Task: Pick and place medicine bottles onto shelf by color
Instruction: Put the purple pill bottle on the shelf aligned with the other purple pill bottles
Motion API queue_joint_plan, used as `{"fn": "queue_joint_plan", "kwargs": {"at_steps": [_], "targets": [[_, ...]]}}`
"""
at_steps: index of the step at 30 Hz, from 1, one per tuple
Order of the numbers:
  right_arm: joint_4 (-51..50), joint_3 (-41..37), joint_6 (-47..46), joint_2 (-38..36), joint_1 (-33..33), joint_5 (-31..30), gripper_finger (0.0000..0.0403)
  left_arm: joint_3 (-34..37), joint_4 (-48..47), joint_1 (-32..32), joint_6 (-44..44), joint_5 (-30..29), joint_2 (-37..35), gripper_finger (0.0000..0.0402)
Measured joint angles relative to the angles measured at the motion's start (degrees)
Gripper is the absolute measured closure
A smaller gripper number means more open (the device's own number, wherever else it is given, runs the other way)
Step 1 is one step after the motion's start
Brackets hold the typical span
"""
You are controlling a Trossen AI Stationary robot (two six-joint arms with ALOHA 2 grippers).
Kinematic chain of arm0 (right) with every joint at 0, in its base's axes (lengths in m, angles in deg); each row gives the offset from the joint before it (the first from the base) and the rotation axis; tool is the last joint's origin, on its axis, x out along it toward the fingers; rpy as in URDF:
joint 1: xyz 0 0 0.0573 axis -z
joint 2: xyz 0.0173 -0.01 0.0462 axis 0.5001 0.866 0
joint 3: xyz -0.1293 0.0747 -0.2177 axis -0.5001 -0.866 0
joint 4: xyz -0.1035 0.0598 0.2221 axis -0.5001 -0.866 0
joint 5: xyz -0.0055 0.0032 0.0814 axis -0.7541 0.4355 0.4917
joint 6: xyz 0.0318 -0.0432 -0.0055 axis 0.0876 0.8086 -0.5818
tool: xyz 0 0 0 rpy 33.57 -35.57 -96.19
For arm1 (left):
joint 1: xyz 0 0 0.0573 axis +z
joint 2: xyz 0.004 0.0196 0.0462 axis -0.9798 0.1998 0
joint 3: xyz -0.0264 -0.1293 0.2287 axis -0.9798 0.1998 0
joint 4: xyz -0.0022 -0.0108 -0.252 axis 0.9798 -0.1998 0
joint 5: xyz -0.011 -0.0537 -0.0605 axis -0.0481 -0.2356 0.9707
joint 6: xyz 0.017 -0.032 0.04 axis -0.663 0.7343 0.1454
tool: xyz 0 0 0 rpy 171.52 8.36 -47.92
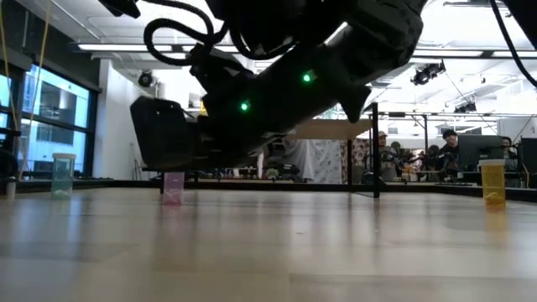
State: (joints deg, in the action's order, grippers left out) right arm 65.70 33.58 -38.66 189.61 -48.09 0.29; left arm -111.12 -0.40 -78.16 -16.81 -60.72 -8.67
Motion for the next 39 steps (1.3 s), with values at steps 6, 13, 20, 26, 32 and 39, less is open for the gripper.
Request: {"fn": "queue_joint_plan", "kwargs": {"at_steps": [6,13,20,26,32,39], "targets": [[2.32,0.06,0.38,0.0,1.33,0.08,0.017,0.0,0.0,0.02,0.0,0.21,0.02,0.0254],[2.09,0.06,0.36,0.0,2.81,2.07,0.0171,0.0,0.0,0.0,0.0,0.23,0.02,0.0254],[2.1,0.06,0.42,0.0,3.12,3.96,0.0222,0.0,0.0,0.01,0.0,0.23,0.02,0.0254],[2.08,0.06,0.66,0.0,3.12,4.76,0.0282,0.0,0.0,0.02,-0.01,0.23,0.02,0.0254],[2.22,0.05,1.95,0.0,3.12,4.74,0.0305,0.0,0.0,0.01,-0.01,0.25,0.02,0.0254],[6.67,0.04,4.99,-0.02,3.12,4.68,0.0307,0.0,0.0,0.02,0.0,0.25,0.02,0.0254]]}}
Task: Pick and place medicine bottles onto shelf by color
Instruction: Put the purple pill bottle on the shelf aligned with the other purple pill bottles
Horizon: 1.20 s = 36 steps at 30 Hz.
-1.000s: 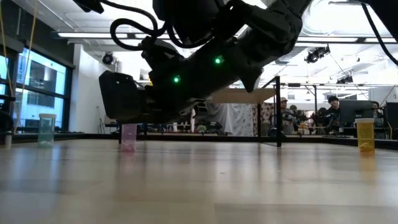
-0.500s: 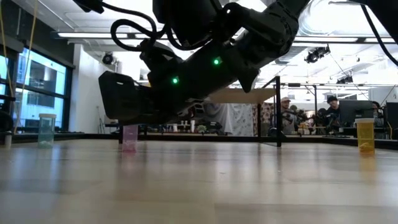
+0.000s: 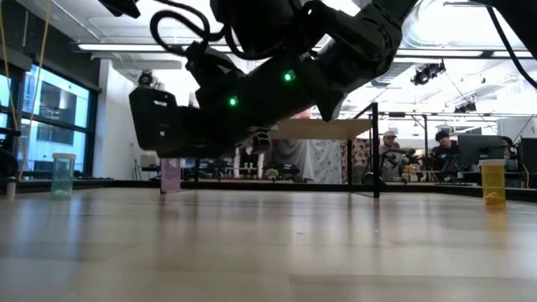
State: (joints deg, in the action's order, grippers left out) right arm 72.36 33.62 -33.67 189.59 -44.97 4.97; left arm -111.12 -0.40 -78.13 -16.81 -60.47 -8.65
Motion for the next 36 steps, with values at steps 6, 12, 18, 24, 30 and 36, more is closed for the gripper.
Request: {"fn": "queue_joint_plan", "kwargs": {"at_steps": [6,12,18,24,30,36], "targets": [[0.23,-0.04,3.06,-2.05,0.09,-0.97,0.0308,0.0,-0.02,-0.02,0.0,0.11,0.0,0.0254],[-1.7,-0.04,6.67,-5.55,0.11,-1.35,0.0308,0.0,-0.13,-0.02,-0.01,0.13,0.0,0.0254],[-4.72,-0.04,7.49,-8.39,0.45,-1.46,0.0308,0.0,-0.18,0.0,0.0,0.11,-0.02,0.0254],[-9.76,-0.04,7.88,-11.6,1.7,-1.81,0.0308,0.0,-0.2,-0.02,0.0,0.09,0.0,0.0254],[-16.69,-0.04,6.9,-15.71,3.95,-0.54,0.0308,0.0,-0.22,-0.02,0.0,0.07,0.0,0.0254],[-23.13,-0.04,6.96,-19.83,5.64,1.39,0.0308,0.0,-0.42,-0.02,0.0,-0.04,-0.02,0.0254]]}}
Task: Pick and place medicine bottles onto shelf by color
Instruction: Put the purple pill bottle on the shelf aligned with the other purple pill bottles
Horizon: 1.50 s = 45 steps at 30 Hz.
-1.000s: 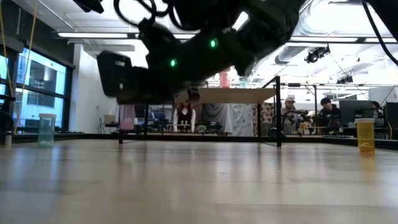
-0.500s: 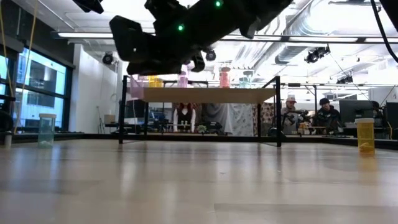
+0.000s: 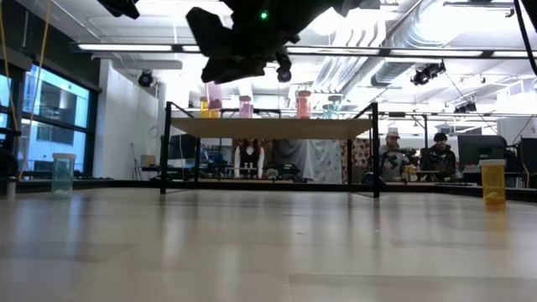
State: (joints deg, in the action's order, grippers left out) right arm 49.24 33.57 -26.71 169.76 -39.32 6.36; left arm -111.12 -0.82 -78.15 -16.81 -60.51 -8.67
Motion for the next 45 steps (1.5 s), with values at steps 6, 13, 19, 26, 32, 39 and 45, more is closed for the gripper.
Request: {"fn": "queue_joint_plan", "kwargs": {"at_steps": [6,13,19,26,32,39,45], "targets": [[-0.74,-5.48,-0.05,-4.33,0.74,0.07,0.0308,0.02,0.02,0.02,0.0,0.0,0.0,0.0254],[12.18,-18.08,0.45,-12.78,1.07,0.29,0.0309,0.02,0.05,0.02,0.0,-0.27,0.01,0.0254],[28.44,-27.43,0.44,-16.91,3.6,5.67,0.0309,0.02,0.17,0.02,0.0,-0.31,0.0,0.0254],[26.32,-23.97,2.66,-17.01,8.69,11.98,0.0309,0.02,0.2,0.03,0.0,-0.44,0.01,0.0254],[19.82,-19.4,3.46,-15.86,12.09,13.75,0.0309,0.02,0.2,0.02,0.0,-0.44,0.0,0.0254],[20.19,-18.84,2.33,-13.69,15.0,16.32,0.0309,0.02,0.18,0.04,0.0,-0.42,0.0,0.0254],[20.81,-18.82,2.39,-13.57,16.87,18.51,0.0309,0.02,0.2,0.04,0.0,-0.42,0.0,0.0254]]}}
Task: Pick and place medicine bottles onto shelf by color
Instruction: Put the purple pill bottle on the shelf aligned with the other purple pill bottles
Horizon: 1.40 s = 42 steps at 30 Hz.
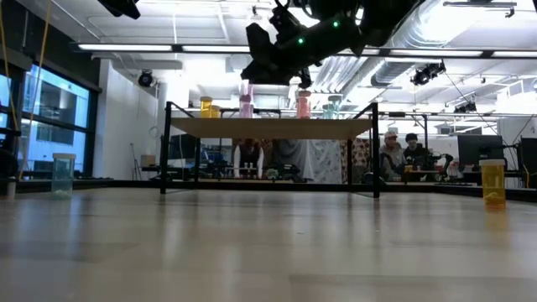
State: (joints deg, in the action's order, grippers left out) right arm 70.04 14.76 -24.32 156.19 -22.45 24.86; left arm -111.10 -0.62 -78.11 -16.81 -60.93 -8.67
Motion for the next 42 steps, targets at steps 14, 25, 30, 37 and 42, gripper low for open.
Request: {"fn": "queue_joint_plan", "kwargs": {"at_steps": [14,25,30,37,42], "targets": [[-5.04,4.91,1.06,1.51,1.46,4.1,0.0309,0.0,0.19,0.0,0.0,0.0,0.0,0.0254],[-7.31,5.92,1.39,2.64,1.56,2.22,0.0309,0.0,0.17,-0.02,0.0,0.04,0.0,0.0254],[-7.89,5.92,1.19,2.64,2.44,3.39,0.0309,0.0,0.2,-0.02,0.0,0.04,0.0,0.0254],[-7.55,5.93,1.31,3.82,3.41,3.84,0.0309,0.0,0.19,0.0,0.02,0.04,0.0,0.0254],[-6.83,5.86,1.27,4.5,3.43,4.22,0.0309,0.0,0.2,-0.02,0.01,0.07,0.01,0.0254]]}}
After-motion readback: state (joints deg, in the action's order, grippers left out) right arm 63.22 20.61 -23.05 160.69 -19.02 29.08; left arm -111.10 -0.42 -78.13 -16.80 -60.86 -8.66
